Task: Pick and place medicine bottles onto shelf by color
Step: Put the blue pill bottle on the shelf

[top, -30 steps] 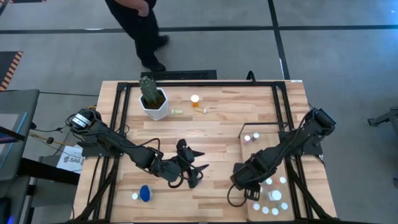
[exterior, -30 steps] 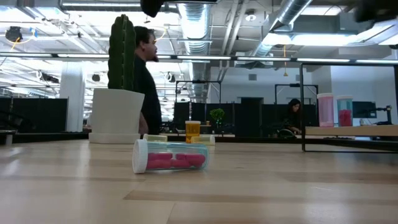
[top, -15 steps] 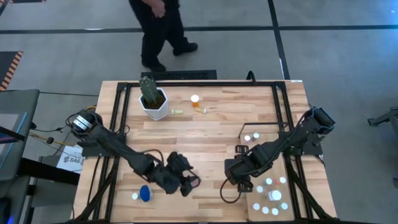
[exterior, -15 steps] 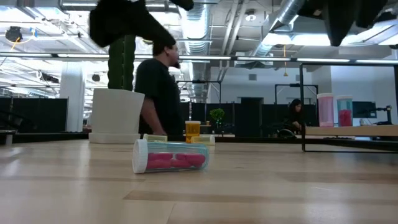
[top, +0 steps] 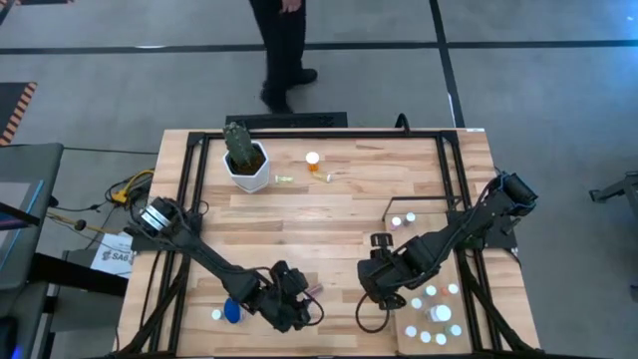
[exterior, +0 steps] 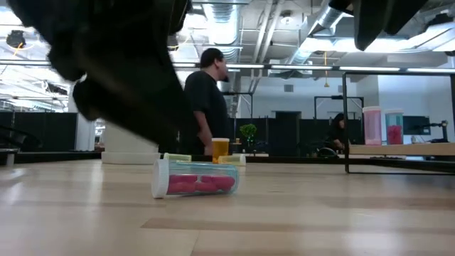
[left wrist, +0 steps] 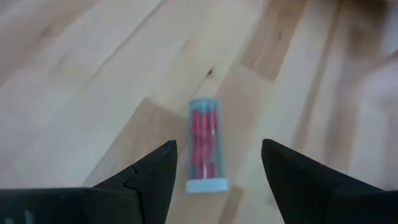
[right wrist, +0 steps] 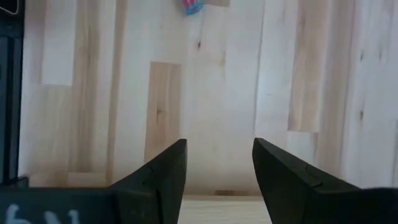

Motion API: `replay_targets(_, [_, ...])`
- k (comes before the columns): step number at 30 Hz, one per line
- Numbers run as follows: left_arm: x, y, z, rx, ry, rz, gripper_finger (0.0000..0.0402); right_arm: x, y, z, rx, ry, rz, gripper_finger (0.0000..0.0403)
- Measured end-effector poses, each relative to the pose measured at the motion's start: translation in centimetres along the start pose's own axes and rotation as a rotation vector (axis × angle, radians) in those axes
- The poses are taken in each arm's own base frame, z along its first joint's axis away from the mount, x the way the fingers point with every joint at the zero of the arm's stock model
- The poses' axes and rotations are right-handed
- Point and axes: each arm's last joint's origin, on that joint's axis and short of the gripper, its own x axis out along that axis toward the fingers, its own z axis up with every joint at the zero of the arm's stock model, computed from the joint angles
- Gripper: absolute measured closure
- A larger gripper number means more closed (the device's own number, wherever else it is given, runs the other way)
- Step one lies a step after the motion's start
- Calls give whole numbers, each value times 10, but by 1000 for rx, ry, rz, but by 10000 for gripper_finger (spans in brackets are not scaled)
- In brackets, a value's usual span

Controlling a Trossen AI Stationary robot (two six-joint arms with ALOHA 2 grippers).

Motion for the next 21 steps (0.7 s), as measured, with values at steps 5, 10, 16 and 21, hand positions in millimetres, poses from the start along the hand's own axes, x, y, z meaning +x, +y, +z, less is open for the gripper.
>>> replay_targets(5, [8, 2, -9, 17, 9, 31, 180, -1, 4, 0, -6, -19, 5, 202])
replay_targets(10, [7, 1, -10, 32, -7, 46, 180, -1, 7, 1, -6, -35, 15, 202])
replay_targets(16, [11, 0, -18, 37, 18, 39, 180, -2, 11, -1, -6, -48, 6, 205])
replay_targets(21, [15, 0, -23, 35, 15, 46, 180, -3, 15, -2, -13, -68, 4, 204])
